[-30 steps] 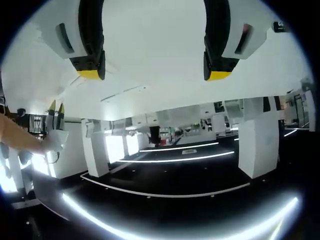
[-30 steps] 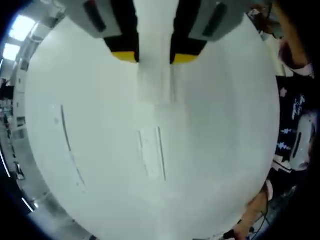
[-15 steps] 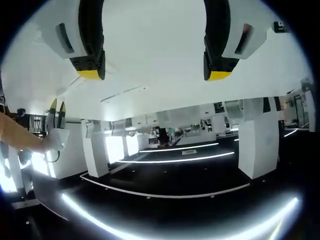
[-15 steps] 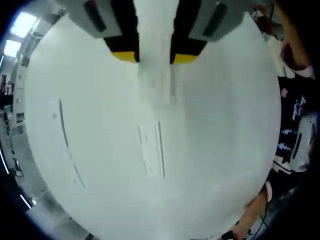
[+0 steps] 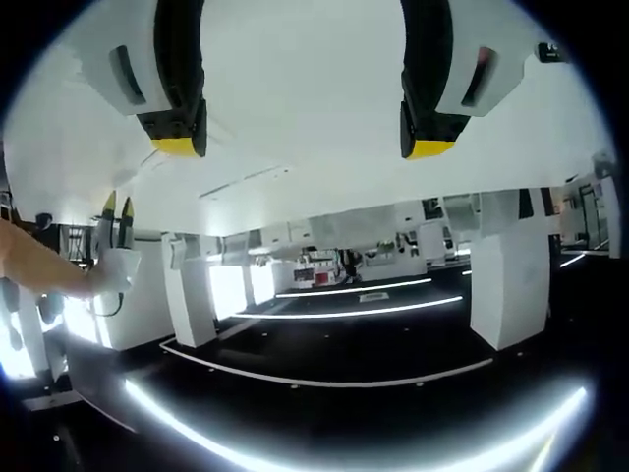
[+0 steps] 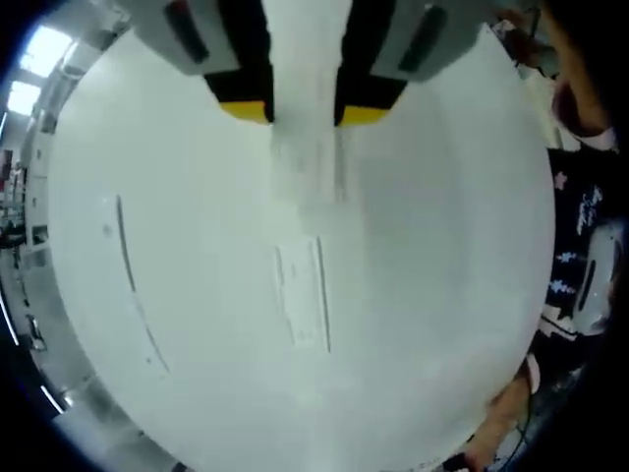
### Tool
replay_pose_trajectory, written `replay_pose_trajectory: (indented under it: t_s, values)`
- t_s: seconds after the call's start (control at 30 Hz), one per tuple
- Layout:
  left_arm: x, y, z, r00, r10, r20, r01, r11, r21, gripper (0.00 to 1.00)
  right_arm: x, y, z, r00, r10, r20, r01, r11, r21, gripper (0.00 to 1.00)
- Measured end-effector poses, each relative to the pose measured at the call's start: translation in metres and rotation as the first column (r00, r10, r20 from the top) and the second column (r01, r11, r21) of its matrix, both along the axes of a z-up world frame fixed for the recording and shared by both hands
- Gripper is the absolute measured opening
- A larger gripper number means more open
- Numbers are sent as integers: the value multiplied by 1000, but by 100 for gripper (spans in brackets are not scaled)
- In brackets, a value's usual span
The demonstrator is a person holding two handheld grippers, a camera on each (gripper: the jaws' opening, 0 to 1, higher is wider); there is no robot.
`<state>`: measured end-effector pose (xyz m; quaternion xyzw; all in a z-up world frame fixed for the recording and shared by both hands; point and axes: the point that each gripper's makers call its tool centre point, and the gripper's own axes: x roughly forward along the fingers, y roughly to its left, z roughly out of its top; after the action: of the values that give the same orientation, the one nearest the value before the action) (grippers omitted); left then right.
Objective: Locate the socket holder cover, grip the socket holder cover, clip it into the socket holder slot.
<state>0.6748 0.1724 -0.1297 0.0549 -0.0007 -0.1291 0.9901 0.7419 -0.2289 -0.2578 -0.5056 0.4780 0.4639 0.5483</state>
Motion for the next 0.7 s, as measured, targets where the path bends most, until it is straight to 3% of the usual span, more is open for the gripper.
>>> replay_pose_trajectory:
  t_s: [0.7]
  values:
    - [0, -4, -3, 1000, -8, -9, 8, 1000, 20, 79, 8, 14, -11, 999, 49, 0, -49, 999, -6, 26]
